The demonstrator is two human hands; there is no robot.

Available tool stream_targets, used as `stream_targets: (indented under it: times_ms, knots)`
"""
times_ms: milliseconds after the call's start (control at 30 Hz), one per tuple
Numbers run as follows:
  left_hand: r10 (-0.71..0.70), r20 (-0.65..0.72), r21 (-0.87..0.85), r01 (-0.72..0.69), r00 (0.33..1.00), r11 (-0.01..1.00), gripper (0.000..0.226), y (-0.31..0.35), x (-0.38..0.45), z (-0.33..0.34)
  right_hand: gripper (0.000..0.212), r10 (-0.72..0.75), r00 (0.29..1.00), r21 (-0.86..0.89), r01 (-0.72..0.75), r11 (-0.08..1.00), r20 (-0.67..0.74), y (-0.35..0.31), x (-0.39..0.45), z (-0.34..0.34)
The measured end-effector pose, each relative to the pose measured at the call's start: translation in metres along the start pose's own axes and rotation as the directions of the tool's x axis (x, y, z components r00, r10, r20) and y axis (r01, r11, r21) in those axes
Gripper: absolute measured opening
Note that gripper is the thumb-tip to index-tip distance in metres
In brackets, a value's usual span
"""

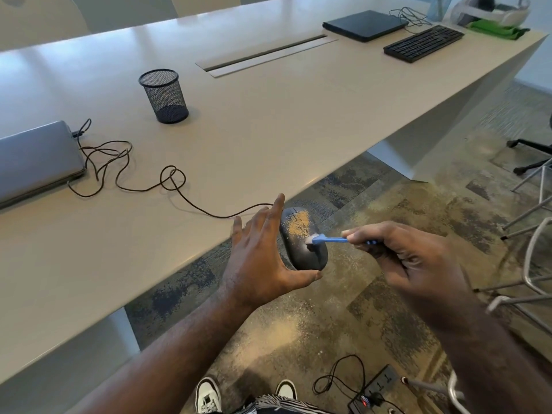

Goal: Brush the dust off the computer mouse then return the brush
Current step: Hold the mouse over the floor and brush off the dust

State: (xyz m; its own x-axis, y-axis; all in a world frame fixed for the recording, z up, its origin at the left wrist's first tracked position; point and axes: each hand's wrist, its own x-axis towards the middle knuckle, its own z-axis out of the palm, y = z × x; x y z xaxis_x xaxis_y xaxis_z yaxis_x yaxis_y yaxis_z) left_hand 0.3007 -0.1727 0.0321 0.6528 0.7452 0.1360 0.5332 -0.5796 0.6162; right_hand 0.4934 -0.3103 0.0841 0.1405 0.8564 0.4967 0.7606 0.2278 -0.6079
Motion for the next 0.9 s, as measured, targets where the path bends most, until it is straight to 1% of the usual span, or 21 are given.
stream_targets:
  times_ms: [67,167,267,333,400,500,600,733,867,900]
  knots:
    - [-0.001,-0.005,0.01,0.001,1.0,1.0,0.136,-0.002,0.0,-0.001,0.02,0.002,0.999,-0.013,-0.002,1.0,0.033,-0.001,0.0,-0.001]
    - [-0.011,-0.01,0.018,0.011,1.0,1.0,0.137,-0.005,-0.001,-0.002,0.02,0.013,0.999,0.007,-0.013,1.0,0.032,-0.004,0.001,-0.005]
    - [-0.008,-0.007,0.036,0.008,1.0,0.999,0.137,-0.004,-0.002,-0.002,0.017,-0.033,0.999,-0.007,0.033,0.999,0.019,-0.007,0.006,-0.002]
    - [0.0,0.006,0.049,-0.001,1.0,0.999,0.137,-0.002,-0.002,-0.001,0.025,-0.059,0.998,-0.015,0.06,0.998,0.03,-0.008,0.011,0.005]
    - [0.01,0.015,0.055,-0.011,1.0,0.998,0.138,0.0,-0.003,0.0,0.032,-0.07,0.996,-0.012,0.07,0.997,0.061,-0.01,0.016,0.012]
    - [0.009,0.014,0.042,-0.01,1.0,0.999,0.14,0.002,-0.004,0.0,0.029,-0.087,0.988,-0.03,0.091,0.995,0.125,-0.012,0.02,0.021]
    - [0.012,0.011,0.039,-0.012,1.0,0.999,0.14,0.001,-0.004,-0.002,0.032,-0.101,0.977,-0.074,0.117,0.99,0.19,-0.012,0.02,0.023]
    - [-0.002,0.015,0.032,0.001,1.0,1.0,0.139,-0.004,-0.004,-0.002,0.026,-0.079,0.97,-0.073,0.098,0.992,0.23,-0.013,0.015,0.013]
    - [-0.014,-0.003,0.022,0.014,1.0,1.0,0.139,-0.006,-0.006,-0.001,0.033,-0.038,0.973,-0.114,0.065,0.991,0.228,-0.011,0.01,-0.001]
    - [-0.016,-0.006,0.024,0.016,1.0,1.0,0.139,-0.006,-0.006,0.0,0.031,-0.03,0.976,-0.127,0.058,0.99,0.216,-0.011,0.01,-0.004]
